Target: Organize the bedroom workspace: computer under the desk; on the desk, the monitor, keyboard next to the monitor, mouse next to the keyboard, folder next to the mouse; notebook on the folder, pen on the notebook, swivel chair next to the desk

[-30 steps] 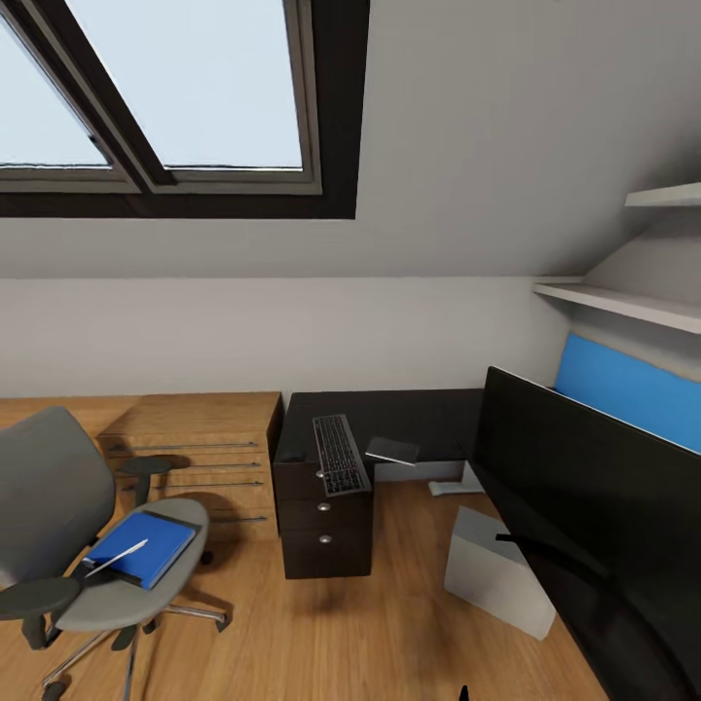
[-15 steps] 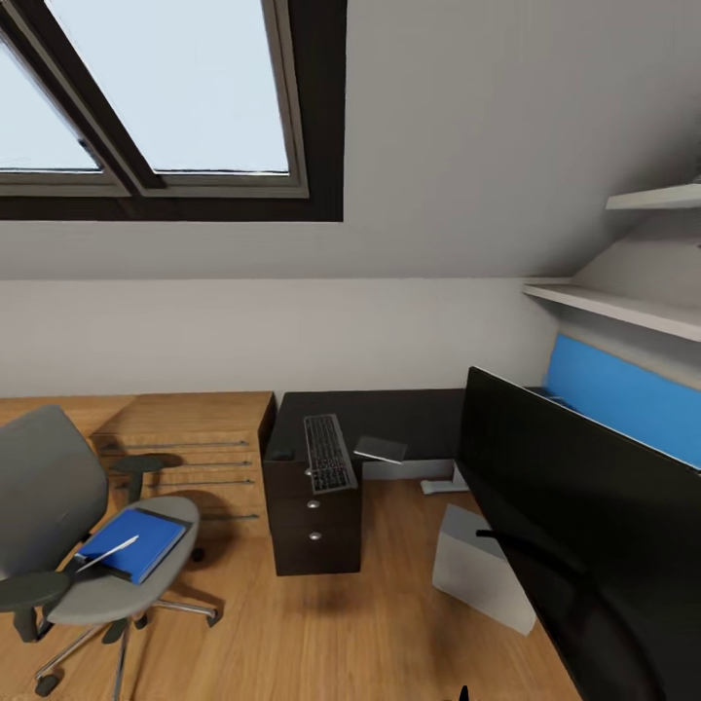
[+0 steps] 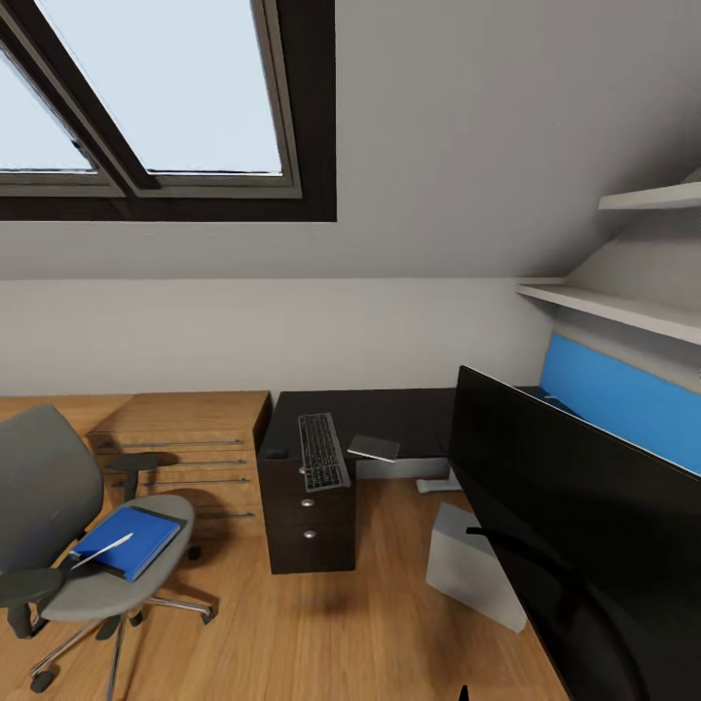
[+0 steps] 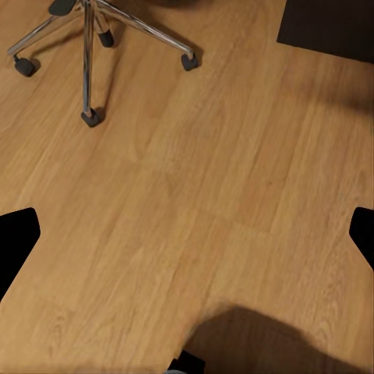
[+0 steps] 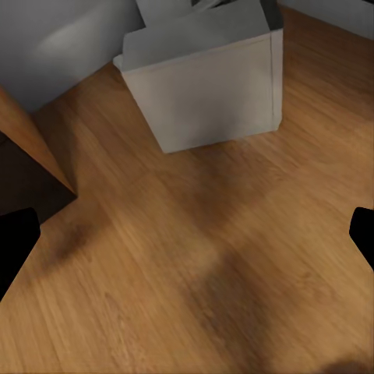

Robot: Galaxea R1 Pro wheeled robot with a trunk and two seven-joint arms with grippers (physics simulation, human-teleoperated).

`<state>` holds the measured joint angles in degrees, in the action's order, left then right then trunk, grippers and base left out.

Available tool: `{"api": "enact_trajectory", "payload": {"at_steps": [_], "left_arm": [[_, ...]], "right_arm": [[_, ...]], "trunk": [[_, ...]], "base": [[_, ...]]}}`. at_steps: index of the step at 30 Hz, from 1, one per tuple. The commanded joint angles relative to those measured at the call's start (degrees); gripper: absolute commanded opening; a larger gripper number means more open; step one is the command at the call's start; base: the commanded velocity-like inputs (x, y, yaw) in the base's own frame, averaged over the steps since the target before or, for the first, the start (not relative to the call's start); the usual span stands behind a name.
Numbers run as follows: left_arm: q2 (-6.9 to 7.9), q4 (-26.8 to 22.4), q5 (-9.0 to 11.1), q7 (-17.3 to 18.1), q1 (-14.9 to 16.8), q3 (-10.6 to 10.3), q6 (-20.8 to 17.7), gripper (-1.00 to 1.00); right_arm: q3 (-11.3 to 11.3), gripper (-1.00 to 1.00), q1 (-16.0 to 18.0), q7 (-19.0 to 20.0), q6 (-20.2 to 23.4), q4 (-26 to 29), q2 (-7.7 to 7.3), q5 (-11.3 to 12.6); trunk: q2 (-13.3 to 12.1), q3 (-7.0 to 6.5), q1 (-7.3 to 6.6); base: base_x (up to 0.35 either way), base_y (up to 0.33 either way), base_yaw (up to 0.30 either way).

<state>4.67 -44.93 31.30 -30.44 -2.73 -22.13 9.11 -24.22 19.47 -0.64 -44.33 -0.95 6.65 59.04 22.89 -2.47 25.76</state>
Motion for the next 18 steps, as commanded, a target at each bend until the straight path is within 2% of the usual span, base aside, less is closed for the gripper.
{"api": "enact_trajectory", "payload": {"at_steps": [1,5,18], "left_arm": [[0.09,-0.06,0.61,-0.33,0.01,-0.37,0.38,1.0],[0.08,-0.07,0.57,-0.26,0.01,-0.46,0.38,1.0],[0.08,-0.04,0.43,-0.15,0.01,-0.59,0.46,1.0]], "right_arm": [[-0.48,1.0,0.03,-0.07,-0.15,-0.1,0.03,0.38],[-0.48,1.0,0.02,-0.07,-0.15,-0.1,0.03,0.39],[-0.48,1.0,0.01,-0.07,-0.13,-0.1,0.03,0.39]], "trunk": [[0.03,0.0,0.02],[0.03,0.0,0.02],[0.03,0.0,0.02]], "base": [[0.0,-0.001,0.0],[-0.174,-0.085,0.0],[-0.29,-0.152,0.0]]}}
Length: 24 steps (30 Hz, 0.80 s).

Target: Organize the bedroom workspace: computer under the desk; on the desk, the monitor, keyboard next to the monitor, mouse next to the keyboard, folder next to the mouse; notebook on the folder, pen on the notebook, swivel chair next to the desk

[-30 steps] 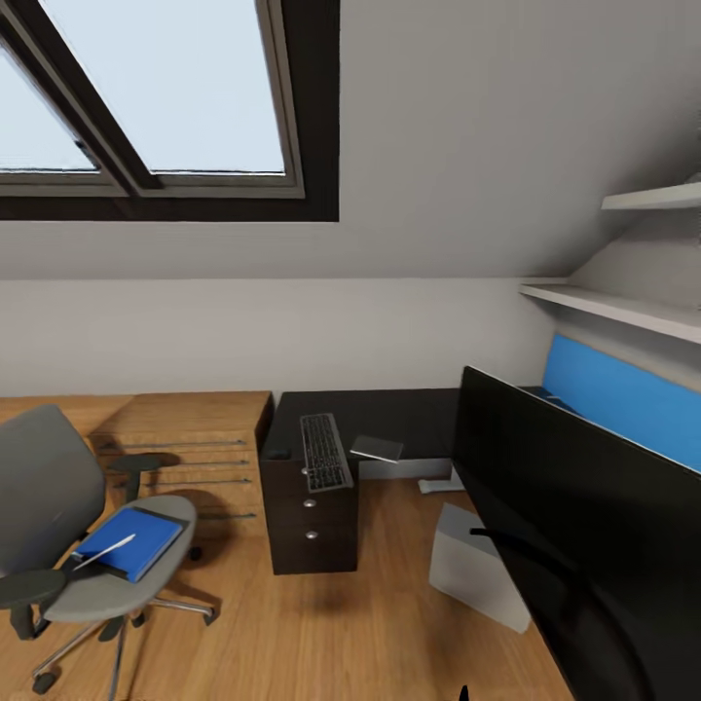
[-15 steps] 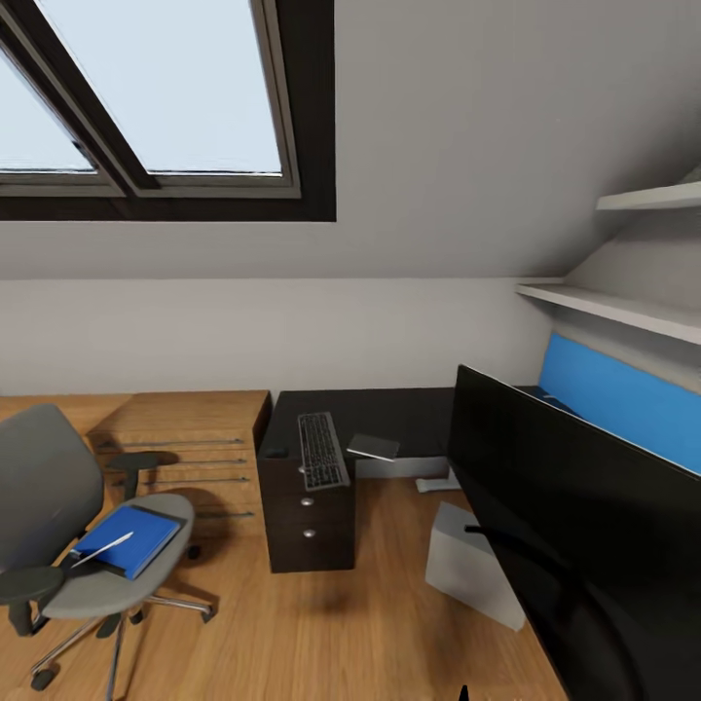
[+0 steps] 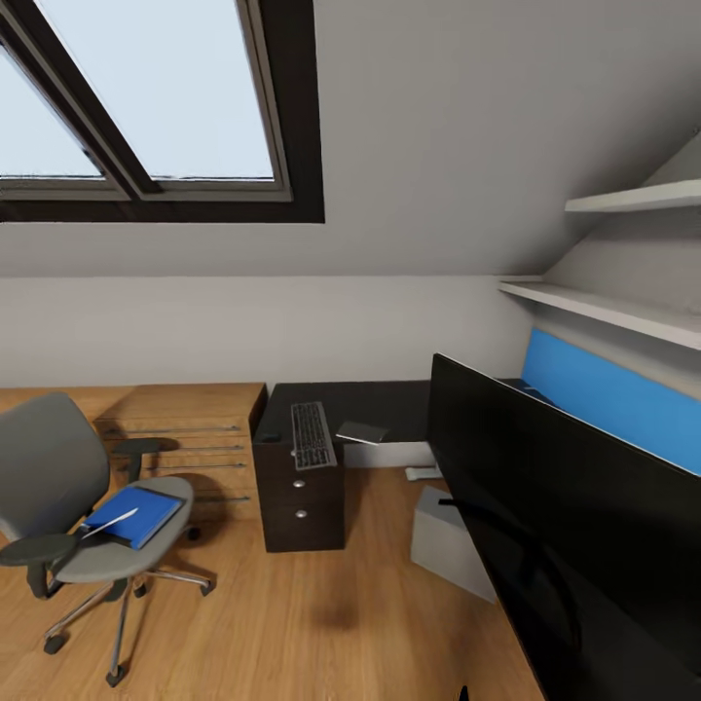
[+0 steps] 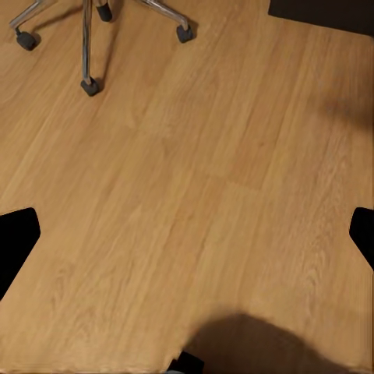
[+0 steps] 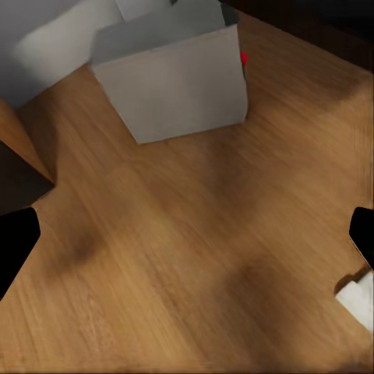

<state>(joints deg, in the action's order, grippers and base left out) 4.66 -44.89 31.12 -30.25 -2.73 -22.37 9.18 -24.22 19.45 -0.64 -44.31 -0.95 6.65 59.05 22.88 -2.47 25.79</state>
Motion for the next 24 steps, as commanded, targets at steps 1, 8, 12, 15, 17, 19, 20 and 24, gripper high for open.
{"api": "enact_trajectory", "payload": {"at_steps": [1,8,12,15,17,19,20,24], "left_arm": [[0.08,-0.06,0.61,-0.34,0.0,-0.36,0.39,1.0],[0.08,-0.05,0.61,-0.33,0.0,-0.34,0.4,1.0],[0.08,-0.07,0.61,-0.33,0.0,-0.33,0.4,1.0],[0.08,-0.08,0.56,-0.33,0.0,-0.35,0.4,1.0],[0.08,-0.08,0.55,-0.33,0.0,-0.37,0.4,1.0],[0.08,-0.08,0.52,-0.33,0.0,-0.38,0.4,1.0],[0.08,-0.09,0.5,-0.33,0.0,-0.39,0.4,1.0],[0.08,-0.08,0.57,-0.41,0.0,-0.23,0.41,1.0]], "right_arm": [[-0.48,1.0,0.03,-0.07,-0.15,-0.1,0.03,0.38],[-0.48,1.0,0.04,-0.07,-0.15,-0.1,0.01,0.41],[-0.48,1.0,0.04,-0.07,-0.16,-0.1,0.02,0.41],[-0.48,1.0,0.04,-0.07,-0.16,-0.1,0.03,0.43],[-0.48,1.0,0.04,-0.07,-0.16,-0.1,0.03,0.42],[-0.48,1.0,0.02,-0.07,-0.16,-0.1,0.01,0.41],[-0.48,1.0,0.03,-0.07,-0.16,-0.1,0.01,0.42],[-0.48,1.0,0.04,-0.07,-0.16,-0.1,-0.01,0.43]], "trunk": [[0.04,0.01,-0.01],[0.04,0.01,-0.01],[0.04,0.01,-0.01],[0.04,0.01,-0.01],[0.04,0.01,-0.01],[0.04,0.01,-0.01],[0.04,0.01,-0.01],[0.04,0.01,-0.01]], "base": [[-0.297,-0.156,0.0],[-0.297,-0.154,0.0],[-0.297,-0.149,0.0],[-0.297,-0.149,0.0],[-0.297,-0.148,0.0],[-0.293,-0.147,0.0],[-0.264,-0.135,0.0],[-0.065,-0.034,0.0]]}}
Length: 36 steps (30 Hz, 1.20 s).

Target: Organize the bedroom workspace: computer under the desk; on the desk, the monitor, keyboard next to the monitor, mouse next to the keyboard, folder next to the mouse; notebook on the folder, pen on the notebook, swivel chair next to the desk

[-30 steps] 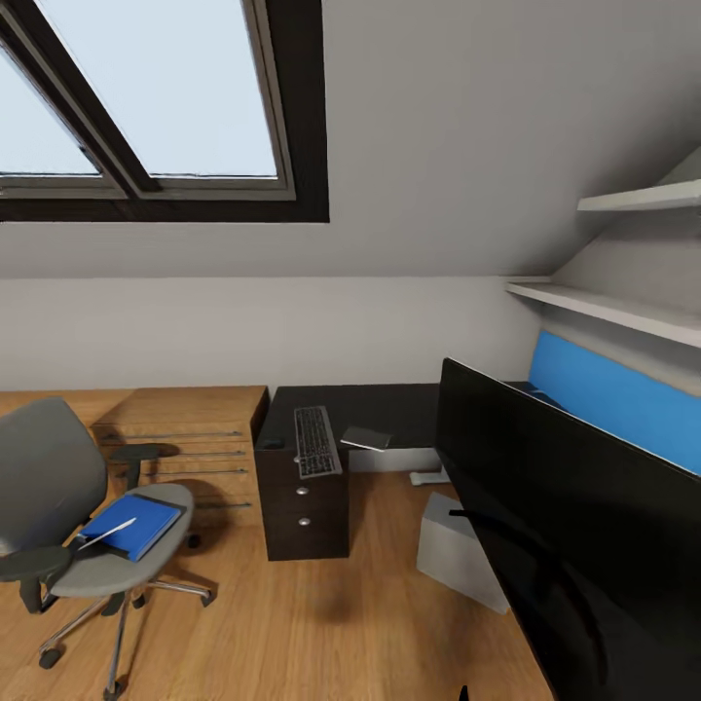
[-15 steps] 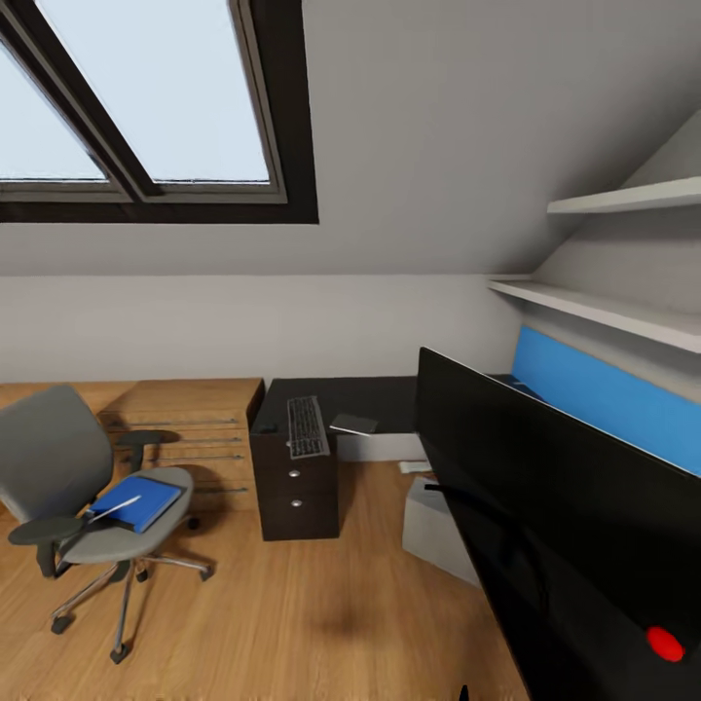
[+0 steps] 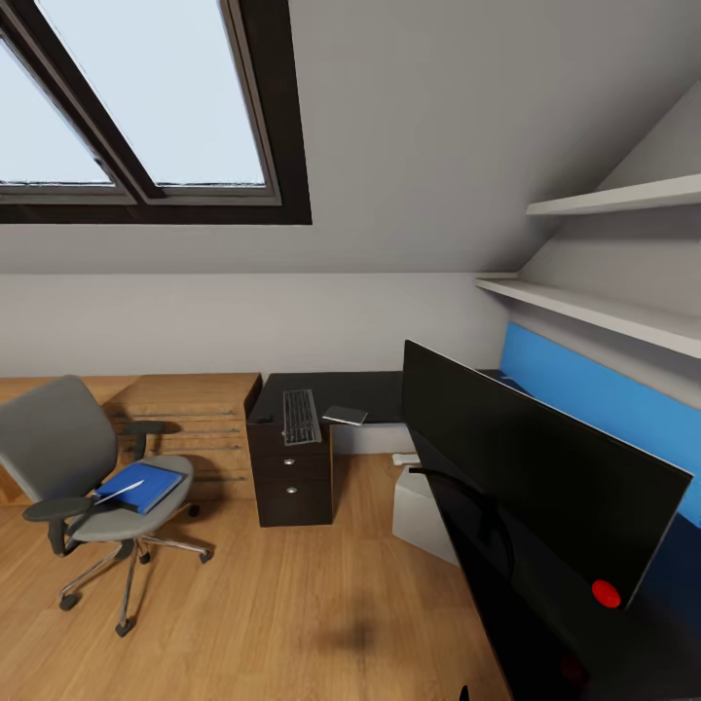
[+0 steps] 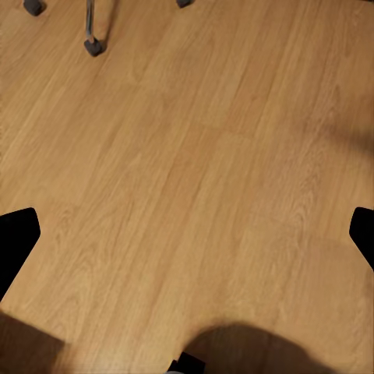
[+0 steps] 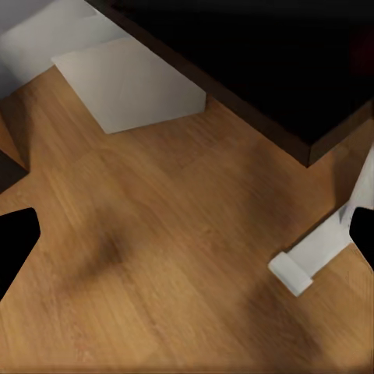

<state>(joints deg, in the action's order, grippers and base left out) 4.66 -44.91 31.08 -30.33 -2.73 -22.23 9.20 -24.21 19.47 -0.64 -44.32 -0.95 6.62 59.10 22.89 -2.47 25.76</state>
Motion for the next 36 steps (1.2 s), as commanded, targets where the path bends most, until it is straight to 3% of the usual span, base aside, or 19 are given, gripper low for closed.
{"api": "enact_trajectory", "payload": {"at_steps": [1,7,24,36], "left_arm": [[0.09,-0.07,0.62,-0.34,0.01,-0.34,0.4,1.0],[0.09,-0.08,0.65,-0.38,0.01,-0.27,0.46,1.0],[0.09,-0.07,0.59,-0.43,0.01,-0.27,0.46,1.0],[0.01,-0.09,0.3,-0.44,0.01,-0.74,0.45,1.0]], "right_arm": [[-0.48,1.0,0.01,-0.07,-0.15,-0.1,0.03,0.36],[-0.48,1.0,0.01,-0.07,-0.15,-0.1,0.02,0.36],[-0.48,1.0,0.02,-0.07,-0.15,-0.1,-0.01,0.37],[-0.48,1.0,0.03,-0.07,-0.1,-0.1,-0.02,0.39]], "trunk": [[0.03,0.01,0.02],[0.03,0.01,0.02],[0.03,0.01,0.02],[0.03,0.01,0.02]], "base": [[-0.03,-0.016,0.0],[-0.091,-0.004,0.0],[-0.319,0.0,0.0],[-0.307,-0.192,0.0]]}}
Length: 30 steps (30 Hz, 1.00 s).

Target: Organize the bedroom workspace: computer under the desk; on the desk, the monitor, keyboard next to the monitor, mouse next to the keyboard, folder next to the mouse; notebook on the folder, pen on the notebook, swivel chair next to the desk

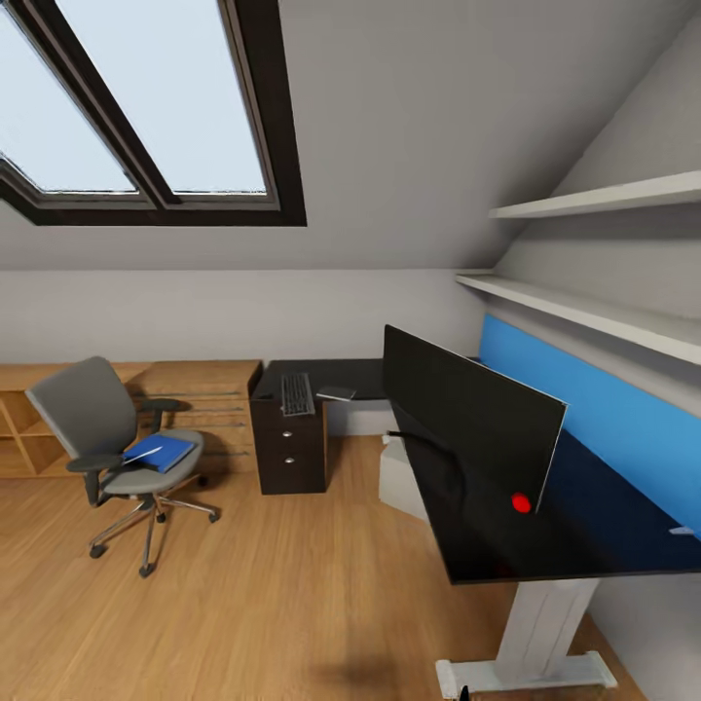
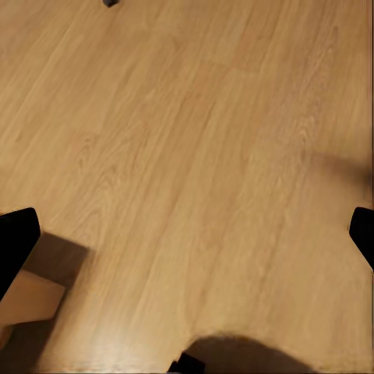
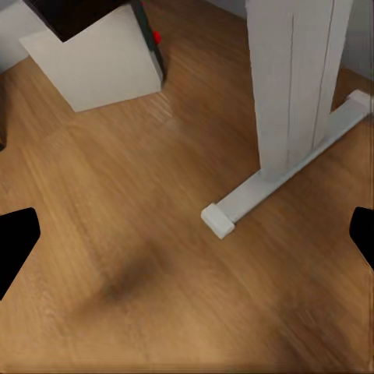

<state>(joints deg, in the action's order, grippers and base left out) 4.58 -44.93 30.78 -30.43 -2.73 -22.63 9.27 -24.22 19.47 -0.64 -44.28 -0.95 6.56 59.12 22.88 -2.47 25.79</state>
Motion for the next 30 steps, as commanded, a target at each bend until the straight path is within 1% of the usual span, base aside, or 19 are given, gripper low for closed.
{"api": "enact_trajectory", "payload": {"at_steps": [1,4,7,18,23,30], "left_arm": [[0.08,-0.07,0.61,-0.34,0.0,-0.36,0.37,1.0],[0.08,-0.07,0.6,-0.3,0.0,-0.35,0.37,1.0],[0.11,-0.06,0.79,-0.16,0.0,-0.15,0.39,1.0],[0.1,-0.07,0.83,0.0,0.0,0.01,0.4,1.0],[0.13,0.44,0.77,0.03,0.0,-0.11,0.41,1.0],[0.13,2.17,0.63,0.02,0.0,-0.13,0.4,1.0]], "right_arm": [[-0.48,1.0,0.03,-0.07,-0.13,-0.1,0.03,0.38],[-0.48,1.0,0.04,-0.07,-0.11,-0.1,0.03,0.38],[-0.48,1.0,0.03,-0.07,-0.11,-0.1,0.06,0.38],[-0.48,1.0,0.01,-0.07,-0.1,-0.1,0.11,0.38],[-0.48,1.0,0.02,-0.07,-0.1,-0.1,0.12,0.38],[-0.48,1.0,0.01,-0.04,-0.1,-0.1,0.12,0.38]], "trunk": [[0.04,0.01,-0.01],[0.04,0.01,-0.01],[0.04,0.01,-0.01],[0.04,0.01,-0.01],[0.04,-0.22,-0.01],[0.04,-0.65,-0.01]], "base": [[-0.279,-0.241,0.0],[-0.25,-0.223,0.0],[-0.101,-0.091,0.0],[-0.012,-0.011,0.0],[-0.042,-0.072,-0.102],[-0.097,-0.235,-0.176]]}}
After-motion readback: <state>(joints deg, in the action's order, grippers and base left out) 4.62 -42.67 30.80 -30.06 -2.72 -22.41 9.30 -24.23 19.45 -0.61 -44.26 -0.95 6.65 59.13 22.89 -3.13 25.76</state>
